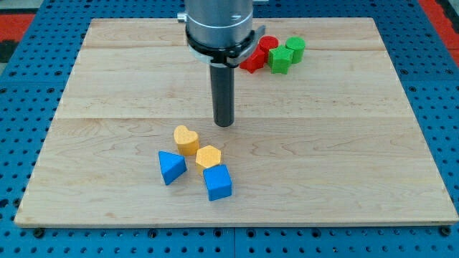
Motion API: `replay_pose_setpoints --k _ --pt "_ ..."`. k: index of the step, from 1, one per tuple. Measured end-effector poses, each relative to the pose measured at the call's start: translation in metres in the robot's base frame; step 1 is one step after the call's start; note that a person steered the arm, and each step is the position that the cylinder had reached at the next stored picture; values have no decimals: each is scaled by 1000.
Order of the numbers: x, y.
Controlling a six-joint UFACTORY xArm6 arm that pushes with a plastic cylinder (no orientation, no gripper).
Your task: Place your arm to the right of the green star
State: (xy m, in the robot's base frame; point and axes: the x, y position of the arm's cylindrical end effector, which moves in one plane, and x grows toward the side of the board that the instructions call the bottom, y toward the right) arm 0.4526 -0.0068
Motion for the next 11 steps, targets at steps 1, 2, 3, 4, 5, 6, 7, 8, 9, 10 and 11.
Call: replay_pose_setpoints --k 1,2,3,4,5,6,7,8,9,10,11 --pt "0 11" --pt "0 22" --pt "0 32" --pt "0 40" --pt "0 43" --pt "-17 78" --pt "-48 165" --pt "-77 193" --pt "-103 147" --pt "-122 146" --pt "-138 124"
